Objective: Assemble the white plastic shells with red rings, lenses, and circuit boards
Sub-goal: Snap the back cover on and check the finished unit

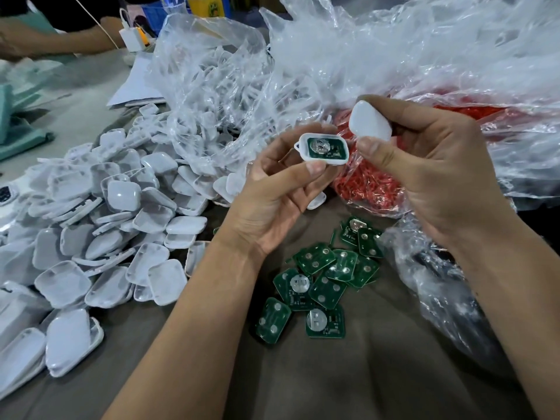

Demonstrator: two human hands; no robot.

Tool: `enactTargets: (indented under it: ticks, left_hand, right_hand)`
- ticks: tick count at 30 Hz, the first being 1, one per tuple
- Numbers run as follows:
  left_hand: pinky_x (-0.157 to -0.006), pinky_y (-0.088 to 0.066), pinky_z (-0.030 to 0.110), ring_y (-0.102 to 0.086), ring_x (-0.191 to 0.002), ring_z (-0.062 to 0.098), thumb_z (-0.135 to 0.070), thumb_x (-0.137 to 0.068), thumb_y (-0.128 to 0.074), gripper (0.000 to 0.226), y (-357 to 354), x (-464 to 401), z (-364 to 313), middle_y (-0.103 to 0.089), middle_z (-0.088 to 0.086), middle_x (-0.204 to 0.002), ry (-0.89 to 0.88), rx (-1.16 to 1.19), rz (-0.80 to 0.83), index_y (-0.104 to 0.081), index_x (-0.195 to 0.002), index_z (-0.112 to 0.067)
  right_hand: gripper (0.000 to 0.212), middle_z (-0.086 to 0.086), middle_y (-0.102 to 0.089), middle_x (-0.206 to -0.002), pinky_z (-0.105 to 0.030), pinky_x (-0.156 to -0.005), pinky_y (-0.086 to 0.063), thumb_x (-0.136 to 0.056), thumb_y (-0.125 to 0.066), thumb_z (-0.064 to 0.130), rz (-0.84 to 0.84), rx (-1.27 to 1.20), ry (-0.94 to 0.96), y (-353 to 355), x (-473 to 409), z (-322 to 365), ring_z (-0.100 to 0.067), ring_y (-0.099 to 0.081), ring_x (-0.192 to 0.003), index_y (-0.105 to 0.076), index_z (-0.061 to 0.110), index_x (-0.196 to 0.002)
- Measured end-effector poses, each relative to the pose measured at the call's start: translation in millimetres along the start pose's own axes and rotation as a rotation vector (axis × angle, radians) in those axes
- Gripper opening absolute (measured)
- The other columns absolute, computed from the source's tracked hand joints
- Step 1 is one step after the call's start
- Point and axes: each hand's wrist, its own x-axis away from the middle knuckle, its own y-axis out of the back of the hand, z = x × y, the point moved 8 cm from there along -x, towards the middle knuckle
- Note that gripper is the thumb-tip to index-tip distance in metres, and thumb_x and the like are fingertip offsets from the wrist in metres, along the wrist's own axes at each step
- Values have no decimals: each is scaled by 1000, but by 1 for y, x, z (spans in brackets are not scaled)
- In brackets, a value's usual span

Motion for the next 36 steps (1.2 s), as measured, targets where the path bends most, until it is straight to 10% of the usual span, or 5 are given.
enactTargets:
  ticks: [14, 25, 36]
  left_hand:
    - [-94, -59, 36, -70, -110, 26, 15, -85, -59, 38, -4, 2, 2, -72, 13, -119, -7, -70, 2, -67, -116, -5]
    - [-93, -59, 35, -71, -107, 25, 15, -82, -64, 41, 2, 0, 4, -74, 11, -113, -42, -125, -68, -67, -116, -7]
    - [-86, -59, 31, -74, -97, 21, 19, -77, -71, 44, -3, 4, 4, -76, 10, -105, -122, -298, -114, -64, -115, -2]
  right_hand:
    - [32, -11, -79, -92, -20, -57, -52, -95, -73, 11, -21, -24, 22, 4, 0, 2, -18, -66, -68, -60, 8, -124]
    - [21, -10, -75, -87, -18, -52, -46, -87, -76, 9, -40, -200, -40, 4, 0, -8, -19, -65, -66, -71, 5, -107]
    - [15, -8, -77, -76, -23, -56, -53, -91, -81, 16, -108, 134, -3, 4, 3, -9, -21, -69, -59, -79, 14, -106]
